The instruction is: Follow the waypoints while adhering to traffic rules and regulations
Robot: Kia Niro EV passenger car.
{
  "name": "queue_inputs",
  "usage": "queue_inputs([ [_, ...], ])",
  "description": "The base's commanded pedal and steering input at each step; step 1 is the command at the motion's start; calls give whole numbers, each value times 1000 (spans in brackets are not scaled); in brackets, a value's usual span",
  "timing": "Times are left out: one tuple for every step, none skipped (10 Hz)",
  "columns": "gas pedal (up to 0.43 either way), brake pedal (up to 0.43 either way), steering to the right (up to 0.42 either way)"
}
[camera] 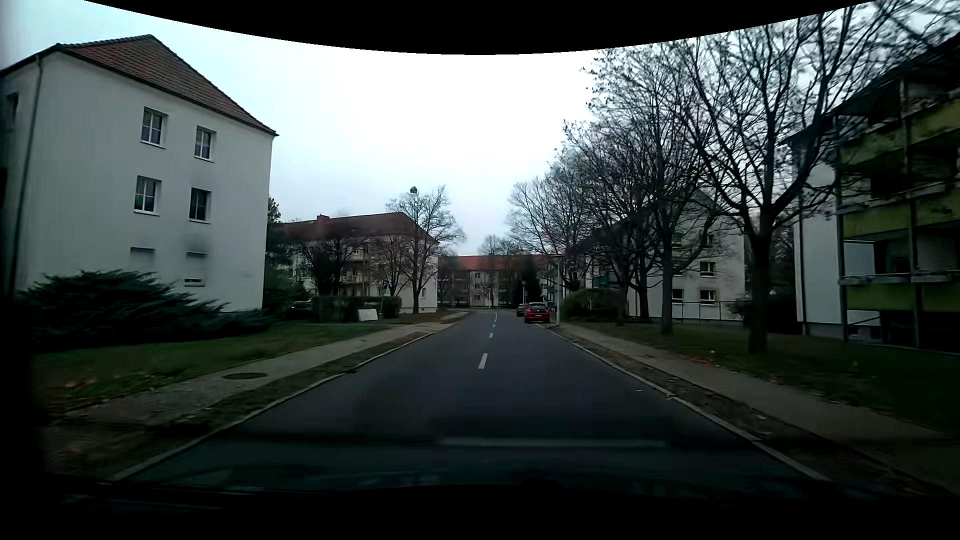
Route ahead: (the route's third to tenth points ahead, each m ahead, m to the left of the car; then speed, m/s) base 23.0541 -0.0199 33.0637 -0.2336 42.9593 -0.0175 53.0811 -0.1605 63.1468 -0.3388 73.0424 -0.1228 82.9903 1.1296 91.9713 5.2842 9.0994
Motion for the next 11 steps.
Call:
queue_inputs([
  [130,0,-3],
  [130,0,-3],
  [130,0,-3],
  [130,0,-3],
  [130,0,-2],
  [130,0,-3],
  [130,0,-3],
  [130,0,-3],
  [130,0,-3],
  [130,0,-3],
  [130,0,-3],
])
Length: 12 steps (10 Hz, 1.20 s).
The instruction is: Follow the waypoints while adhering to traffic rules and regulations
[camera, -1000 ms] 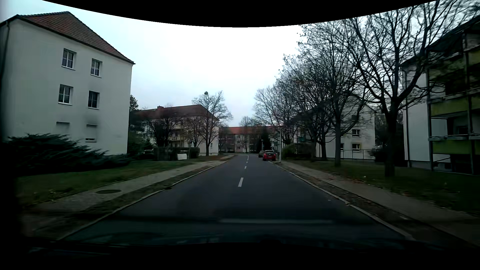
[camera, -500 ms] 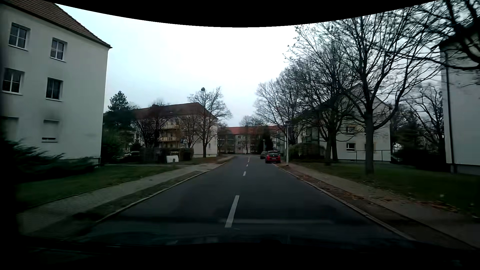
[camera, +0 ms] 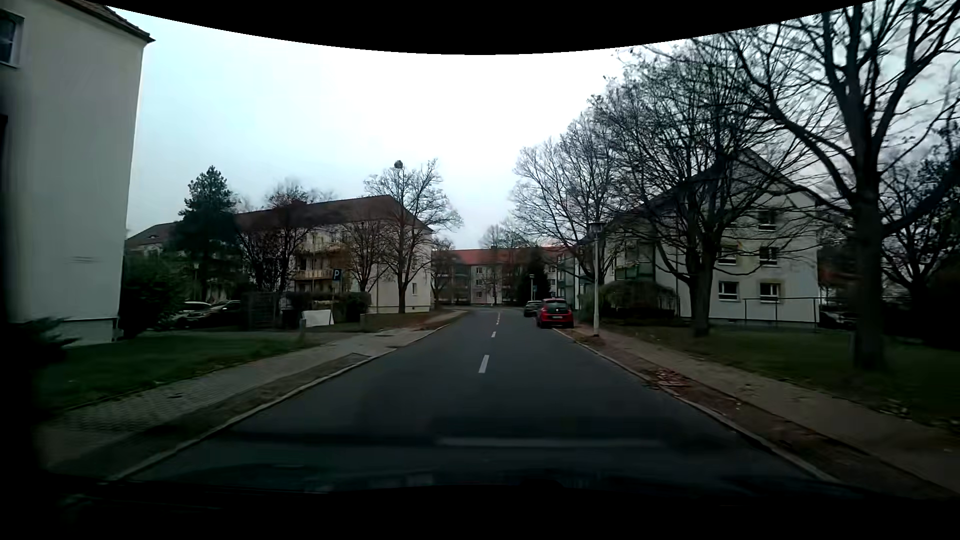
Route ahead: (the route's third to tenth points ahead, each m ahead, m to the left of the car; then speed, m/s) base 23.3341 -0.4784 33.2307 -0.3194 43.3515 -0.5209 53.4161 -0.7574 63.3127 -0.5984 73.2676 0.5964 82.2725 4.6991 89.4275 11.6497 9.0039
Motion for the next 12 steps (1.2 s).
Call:
queue_inputs([
  [118,0,-3],
  [118,0,-3],
  [118,0,-3],
  [118,0,-3],
  [118,0,-3],
  [118,0,-3],
  [118,0,-3],
  [118,0,-3],
  [118,0,-3],
  [118,0,-3],
  [118,0,-3],
  [118,0,-3],
])
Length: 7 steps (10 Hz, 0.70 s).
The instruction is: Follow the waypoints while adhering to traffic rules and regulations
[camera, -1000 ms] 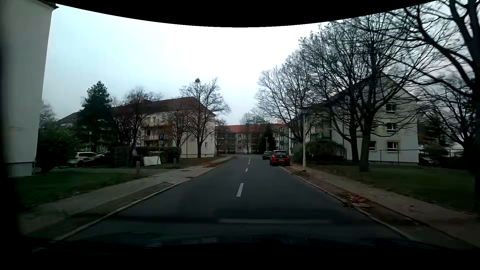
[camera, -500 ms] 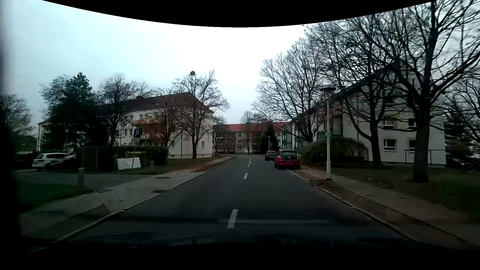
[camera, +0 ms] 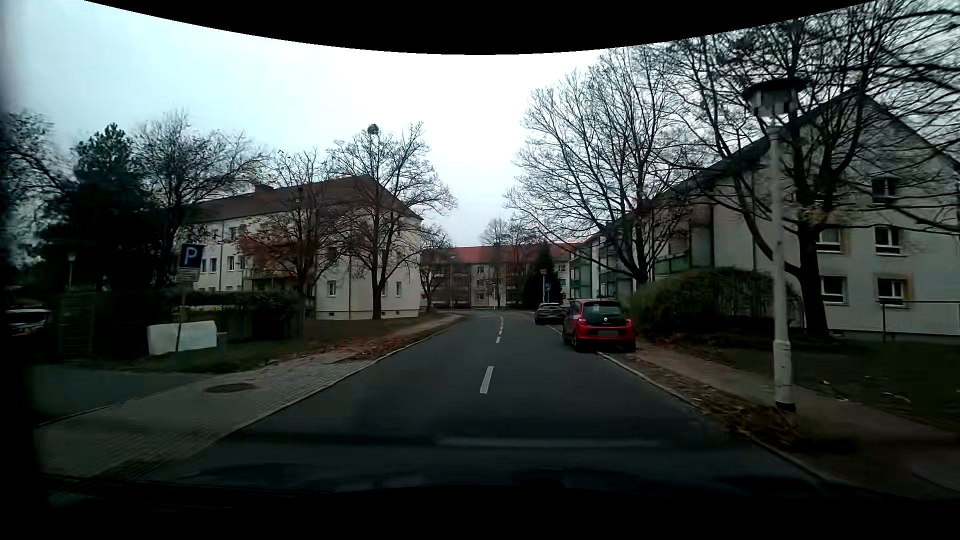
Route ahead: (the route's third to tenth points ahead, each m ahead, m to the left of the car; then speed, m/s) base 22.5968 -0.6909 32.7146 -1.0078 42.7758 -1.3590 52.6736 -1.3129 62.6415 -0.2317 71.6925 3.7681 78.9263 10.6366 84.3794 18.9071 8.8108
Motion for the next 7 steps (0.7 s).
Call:
queue_inputs([
  [118,0,-3],
  [118,0,-3],
  [118,0,-3],
  [118,0,-3],
  [118,0,-1],
  [118,0,0],
  [118,0,1],
])
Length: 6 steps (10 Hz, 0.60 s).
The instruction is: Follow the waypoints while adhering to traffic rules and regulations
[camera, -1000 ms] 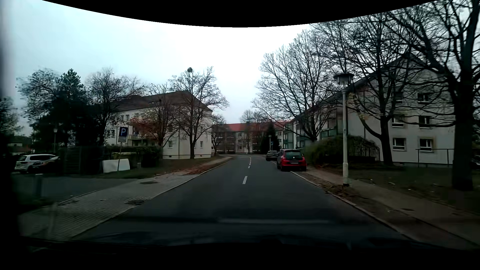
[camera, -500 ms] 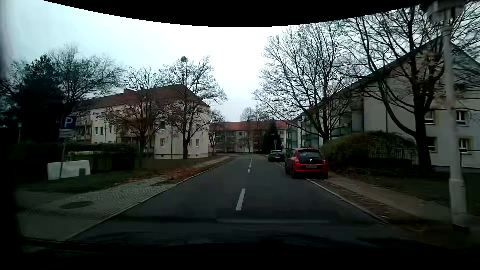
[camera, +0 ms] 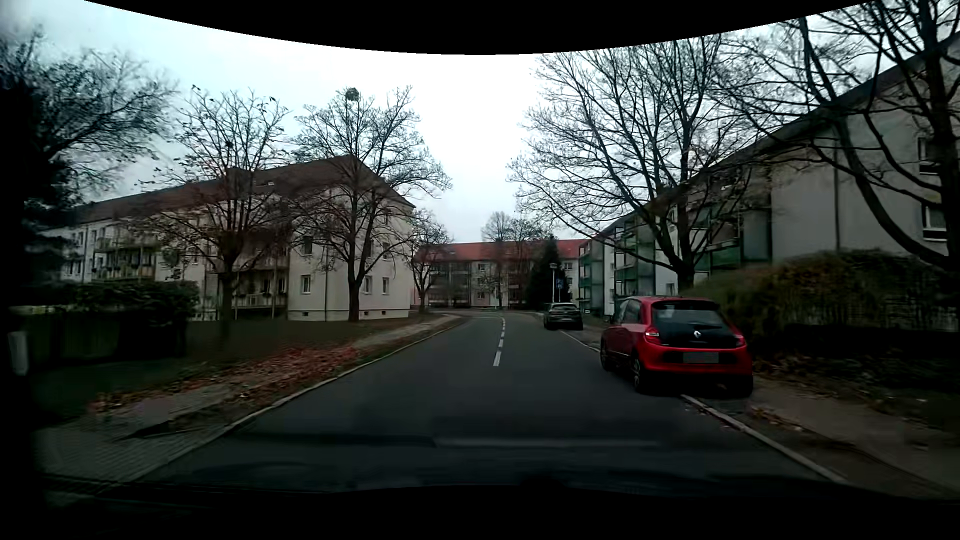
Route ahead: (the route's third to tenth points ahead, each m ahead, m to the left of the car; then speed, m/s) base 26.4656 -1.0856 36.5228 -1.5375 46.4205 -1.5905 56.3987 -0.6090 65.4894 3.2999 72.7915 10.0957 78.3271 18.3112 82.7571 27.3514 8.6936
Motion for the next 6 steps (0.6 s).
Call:
queue_inputs([
  [118,0,2],
  [118,0,4],
  [118,0,4],
  [118,0,5],
  [118,0,5],
  [118,0,5],
])
